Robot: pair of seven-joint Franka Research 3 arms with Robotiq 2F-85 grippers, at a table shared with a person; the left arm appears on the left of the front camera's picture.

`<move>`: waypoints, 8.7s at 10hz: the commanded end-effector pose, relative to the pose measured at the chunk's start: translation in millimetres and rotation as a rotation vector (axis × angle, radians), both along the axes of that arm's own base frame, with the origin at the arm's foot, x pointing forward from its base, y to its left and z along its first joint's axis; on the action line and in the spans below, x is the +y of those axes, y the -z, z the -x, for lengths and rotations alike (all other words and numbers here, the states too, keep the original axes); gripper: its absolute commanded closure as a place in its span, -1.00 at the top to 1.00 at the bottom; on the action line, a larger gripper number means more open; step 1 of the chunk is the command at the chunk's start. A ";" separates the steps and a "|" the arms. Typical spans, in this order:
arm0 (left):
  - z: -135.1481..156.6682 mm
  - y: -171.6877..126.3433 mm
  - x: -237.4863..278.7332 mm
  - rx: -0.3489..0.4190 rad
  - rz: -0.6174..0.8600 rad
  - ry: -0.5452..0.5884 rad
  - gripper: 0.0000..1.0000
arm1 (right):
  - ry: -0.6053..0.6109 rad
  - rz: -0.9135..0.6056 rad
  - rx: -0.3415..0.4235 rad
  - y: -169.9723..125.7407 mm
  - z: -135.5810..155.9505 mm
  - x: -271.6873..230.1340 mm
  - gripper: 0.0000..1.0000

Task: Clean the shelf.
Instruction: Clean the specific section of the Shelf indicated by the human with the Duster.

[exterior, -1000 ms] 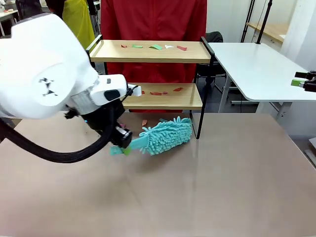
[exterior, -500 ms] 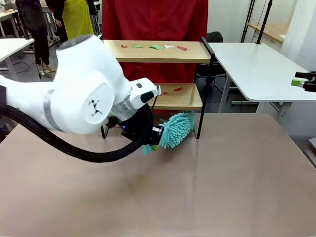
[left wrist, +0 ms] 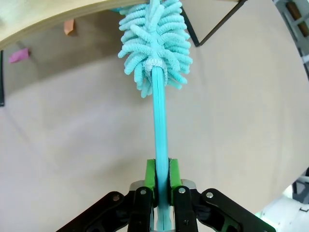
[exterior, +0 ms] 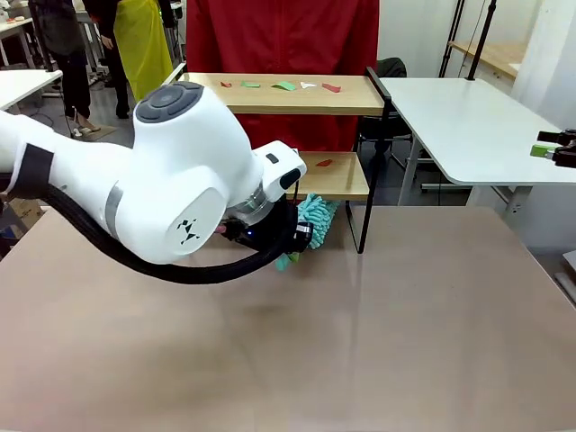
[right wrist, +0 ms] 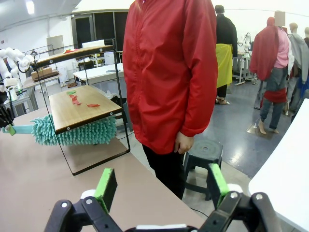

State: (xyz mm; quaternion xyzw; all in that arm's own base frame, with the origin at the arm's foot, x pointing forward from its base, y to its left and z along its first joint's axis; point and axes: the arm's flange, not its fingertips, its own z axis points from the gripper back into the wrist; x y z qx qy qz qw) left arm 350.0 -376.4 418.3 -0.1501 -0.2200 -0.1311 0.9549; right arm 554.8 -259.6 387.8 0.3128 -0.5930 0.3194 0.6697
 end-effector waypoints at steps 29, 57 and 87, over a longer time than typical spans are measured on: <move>-47.4 81.8 86.5 0.076 -0.299 -0.402 -0.74 | -0.001 0.001 -0.002 -1.9 0.3 1.8 1.00; -52.4 7.3 233.2 0.069 0.052 0.422 -0.74 | -0.001 0.001 -0.002 -1.9 0.3 1.8 1.00; -39.3 -234.2 436.3 0.454 -0.637 1.321 -0.74 | -0.001 0.001 -0.002 -1.9 0.3 1.8 1.00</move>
